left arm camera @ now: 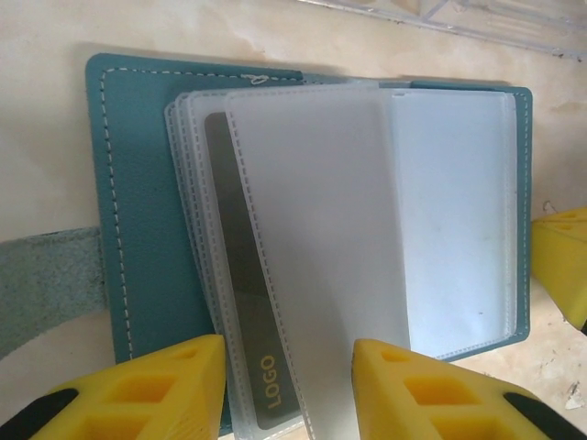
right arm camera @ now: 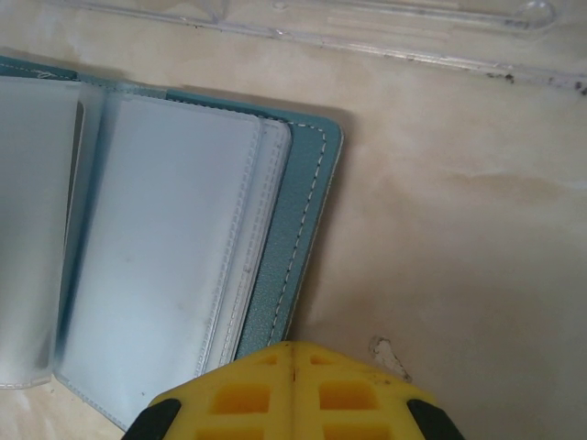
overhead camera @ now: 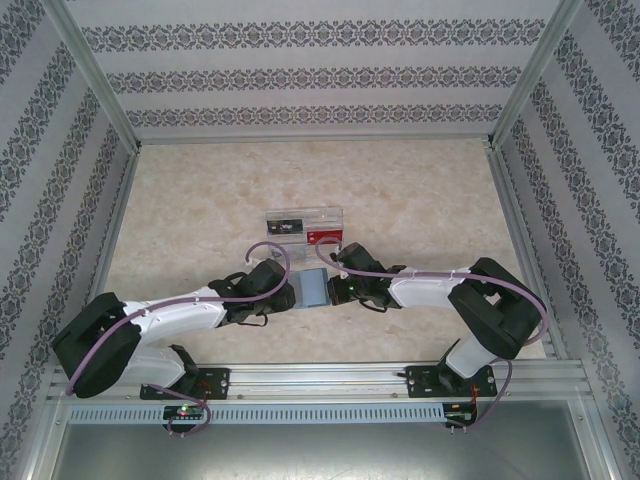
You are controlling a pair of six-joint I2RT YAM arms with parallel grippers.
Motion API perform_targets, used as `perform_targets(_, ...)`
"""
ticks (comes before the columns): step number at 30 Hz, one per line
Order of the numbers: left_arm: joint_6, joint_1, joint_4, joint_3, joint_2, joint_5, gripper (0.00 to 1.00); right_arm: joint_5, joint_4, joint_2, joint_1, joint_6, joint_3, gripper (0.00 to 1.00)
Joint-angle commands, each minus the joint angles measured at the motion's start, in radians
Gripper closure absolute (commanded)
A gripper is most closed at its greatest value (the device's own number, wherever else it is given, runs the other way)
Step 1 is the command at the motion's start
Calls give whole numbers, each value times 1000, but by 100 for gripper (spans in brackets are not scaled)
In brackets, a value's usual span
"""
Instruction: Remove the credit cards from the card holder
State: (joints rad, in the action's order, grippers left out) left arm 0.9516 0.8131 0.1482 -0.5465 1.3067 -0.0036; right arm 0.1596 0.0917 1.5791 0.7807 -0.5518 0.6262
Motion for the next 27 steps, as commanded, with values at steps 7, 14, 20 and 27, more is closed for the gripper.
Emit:
perform_targets(7,-30,31,-52,-30,-10,28,21,49,7,36,5,-12,10,100)
perform_targets(14,-43,41,-40,-51,-10,32,6,48,8,33,6,-12,9,100)
perform_targets(20,-51,51,-39,-72,-12,37,11,47,8,30,6,-14,9,100)
perform_targets(27,-56,58,-32,-90,12,37,12,46,8,26,6,-13,7,100)
